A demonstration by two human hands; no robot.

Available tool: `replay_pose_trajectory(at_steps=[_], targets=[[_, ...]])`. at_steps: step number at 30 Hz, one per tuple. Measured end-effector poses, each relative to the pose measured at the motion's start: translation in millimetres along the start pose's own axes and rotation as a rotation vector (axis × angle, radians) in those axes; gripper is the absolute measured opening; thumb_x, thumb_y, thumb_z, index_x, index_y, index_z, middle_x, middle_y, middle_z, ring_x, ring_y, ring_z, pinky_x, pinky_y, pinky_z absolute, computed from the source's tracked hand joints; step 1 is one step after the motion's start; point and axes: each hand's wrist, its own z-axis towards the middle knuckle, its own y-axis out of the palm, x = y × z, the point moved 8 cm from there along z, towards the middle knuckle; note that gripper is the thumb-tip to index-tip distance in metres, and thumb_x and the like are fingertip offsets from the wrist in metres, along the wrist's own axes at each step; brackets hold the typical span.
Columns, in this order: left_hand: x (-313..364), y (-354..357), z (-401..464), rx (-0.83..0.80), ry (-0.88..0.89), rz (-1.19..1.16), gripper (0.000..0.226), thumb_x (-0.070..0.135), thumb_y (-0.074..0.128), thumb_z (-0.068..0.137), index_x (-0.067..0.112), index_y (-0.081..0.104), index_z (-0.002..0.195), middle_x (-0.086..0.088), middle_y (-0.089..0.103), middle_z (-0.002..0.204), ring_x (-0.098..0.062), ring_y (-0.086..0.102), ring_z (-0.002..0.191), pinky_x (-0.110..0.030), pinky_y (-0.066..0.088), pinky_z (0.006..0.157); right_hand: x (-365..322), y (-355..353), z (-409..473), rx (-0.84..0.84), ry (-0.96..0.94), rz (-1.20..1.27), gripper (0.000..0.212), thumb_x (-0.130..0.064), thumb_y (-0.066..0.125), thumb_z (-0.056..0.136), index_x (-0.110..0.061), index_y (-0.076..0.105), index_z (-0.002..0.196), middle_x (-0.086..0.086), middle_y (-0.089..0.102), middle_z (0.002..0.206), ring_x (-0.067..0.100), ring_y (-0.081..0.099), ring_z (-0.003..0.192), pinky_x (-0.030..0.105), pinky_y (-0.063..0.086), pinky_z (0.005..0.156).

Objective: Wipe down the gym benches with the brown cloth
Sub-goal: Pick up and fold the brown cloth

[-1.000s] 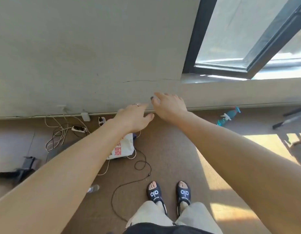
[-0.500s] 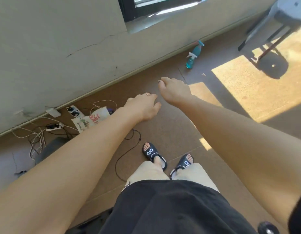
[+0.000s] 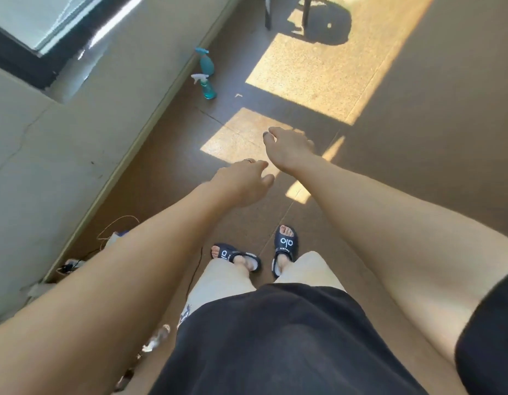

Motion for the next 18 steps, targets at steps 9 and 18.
replay_pose_trajectory(at_steps=[9,18], targets=[[148,-1,46,-0.065,0.262,0.218,0.054,0.040,0.035,0.109,0.020,0.036,0.159,-0.007,0.039,0.163,-0.030,0.040,0.146,-0.047,0.036,0.116,164,-61,-15,0.115,0.282,0.200,0.049,-0.041,0.023,0.110,-0.025,0.053,0.145,0.013,0.053,0.150,0.036,0.044,0.140,0.048,0.031,0.113],[253,15,78,-0.212,0.550,0.436,0.054,0.045,0.034,0.110,0.022,0.036,0.159,-0.006,0.038,0.164,-0.031,0.041,0.146,-0.047,0.036,0.118,289,-80,-73,0.281,0.631,0.463,0.049,-0.038,0.025,0.113,-0.018,0.048,0.151,0.017,0.050,0.153,0.036,0.040,0.144,0.041,0.028,0.116]])
